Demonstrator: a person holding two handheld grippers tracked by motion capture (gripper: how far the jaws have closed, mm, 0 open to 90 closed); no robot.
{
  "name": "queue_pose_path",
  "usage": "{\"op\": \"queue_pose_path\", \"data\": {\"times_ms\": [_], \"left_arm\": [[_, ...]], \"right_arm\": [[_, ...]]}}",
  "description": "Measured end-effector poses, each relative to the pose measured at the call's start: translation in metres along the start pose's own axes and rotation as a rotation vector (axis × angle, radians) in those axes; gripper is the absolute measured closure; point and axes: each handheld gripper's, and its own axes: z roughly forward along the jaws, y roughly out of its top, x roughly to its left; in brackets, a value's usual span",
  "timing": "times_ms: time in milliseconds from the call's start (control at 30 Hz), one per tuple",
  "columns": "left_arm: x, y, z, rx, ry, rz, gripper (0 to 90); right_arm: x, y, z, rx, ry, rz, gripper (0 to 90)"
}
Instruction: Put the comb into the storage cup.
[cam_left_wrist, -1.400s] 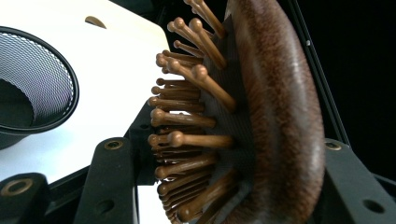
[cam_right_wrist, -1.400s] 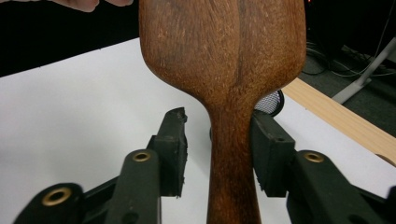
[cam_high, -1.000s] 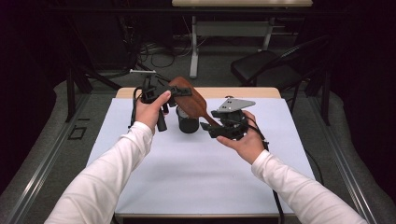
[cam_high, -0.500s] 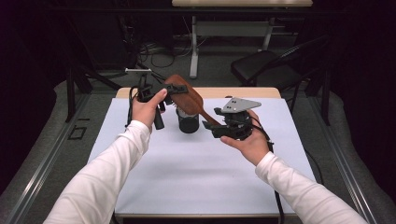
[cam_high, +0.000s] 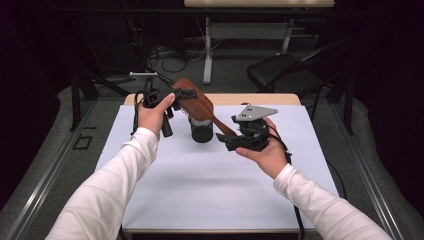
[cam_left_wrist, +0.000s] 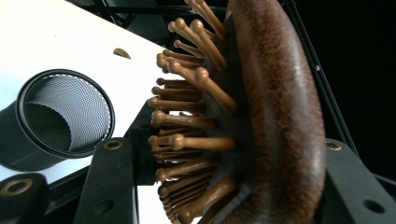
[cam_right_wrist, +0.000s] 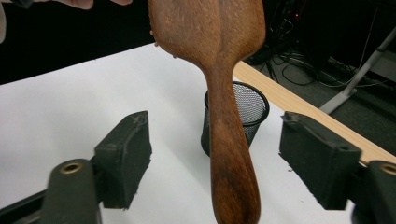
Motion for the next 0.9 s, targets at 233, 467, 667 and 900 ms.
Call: {"op": "queue_pose_path", "data": {"times_ms": [233,467,667,900], "left_arm": [[0.002,0.003,-0.003,-0.015,0.005,-0.003,47.7],[0.003,0.004,-0.004,-0.027,0.011,-0.010,47.7],[0.000,0.006,-0.007,-0.028,0.018,-0.001,47.7],[0.000,0.008,-0.010,-0.049,0.024,0.005,47.7]], "right_arm": [[-0.001,0.000,-0.003,-0.014,0.001,0.019,13.9],[-0.004,-0.002,-0.006,-0.015,0.027,0.077,7.3],[-0.006,-0.003,-0.011,-0.001,0.056,0.076,0.1],[-0.006,-0.003,-0.012,-0.012,0.028,0.073,0.0]]}}
